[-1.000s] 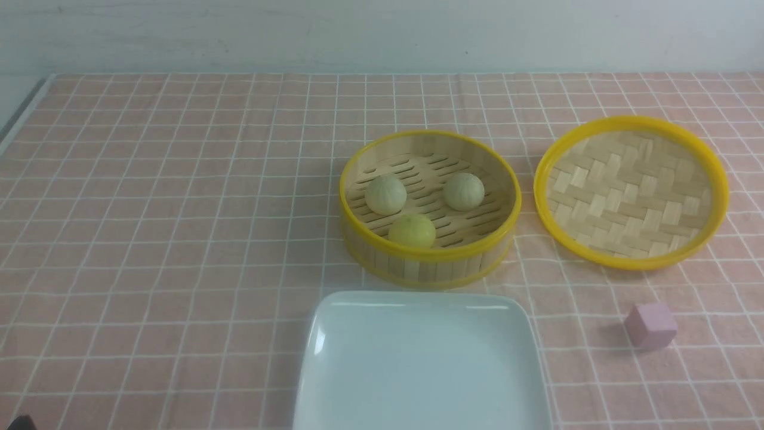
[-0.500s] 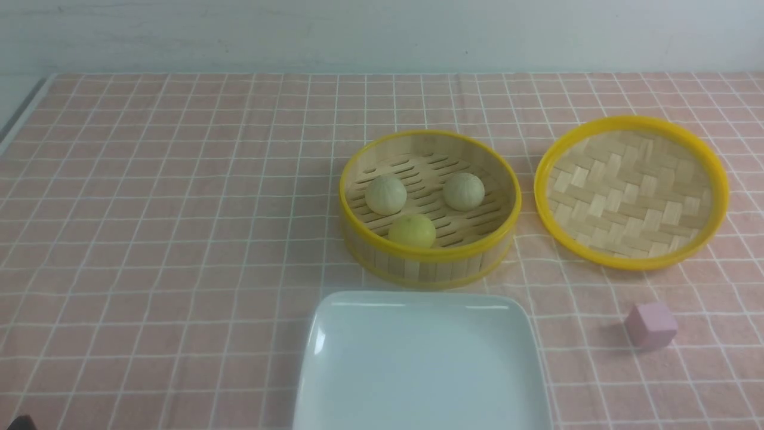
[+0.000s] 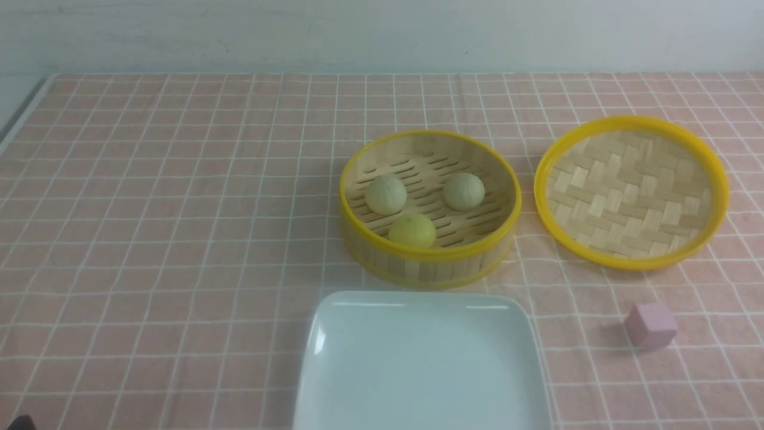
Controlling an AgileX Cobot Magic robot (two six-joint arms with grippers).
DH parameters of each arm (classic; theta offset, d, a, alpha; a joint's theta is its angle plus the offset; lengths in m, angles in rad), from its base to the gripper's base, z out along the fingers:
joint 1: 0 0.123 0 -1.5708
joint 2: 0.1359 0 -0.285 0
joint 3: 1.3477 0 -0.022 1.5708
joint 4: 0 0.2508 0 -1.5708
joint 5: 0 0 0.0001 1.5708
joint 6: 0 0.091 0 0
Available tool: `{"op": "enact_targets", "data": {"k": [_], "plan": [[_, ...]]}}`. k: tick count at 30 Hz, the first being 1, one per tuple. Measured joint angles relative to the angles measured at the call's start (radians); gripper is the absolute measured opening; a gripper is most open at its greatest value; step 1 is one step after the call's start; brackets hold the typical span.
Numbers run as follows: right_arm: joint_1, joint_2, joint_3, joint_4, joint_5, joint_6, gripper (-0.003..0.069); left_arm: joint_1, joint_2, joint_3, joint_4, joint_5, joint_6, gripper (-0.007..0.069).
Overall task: Put the steamed buns into the plate on the pink tablecloth.
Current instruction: 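Reach toward a bun in the bamboo steamer with the right gripper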
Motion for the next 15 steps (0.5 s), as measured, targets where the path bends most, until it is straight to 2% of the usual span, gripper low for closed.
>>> {"op": "enact_targets", "data": {"k": [3, 7, 11, 15], "plan": [[0.000, 0.000, 0.002, 0.099, -0.017, 0.061, 0.0239, 0.000, 0.000, 0.000, 0.000, 0.000, 0.000, 0.0240], [0.001, 0.000, 0.010, 0.432, -0.031, 0.261, 0.0239, 0.000, 0.000, 0.000, 0.000, 0.000, 0.000, 0.0240], [0.001, 0.000, 0.012, 0.627, -0.032, 0.357, 0.0239, 0.000, 0.000, 0.000, 0.000, 0.000, 0.000, 0.0240], [0.001, 0.000, 0.012, 0.699, -0.043, 0.360, 0.0239, 0.000, 0.000, 0.000, 0.000, 0.000, 0.000, 0.0240]]}}
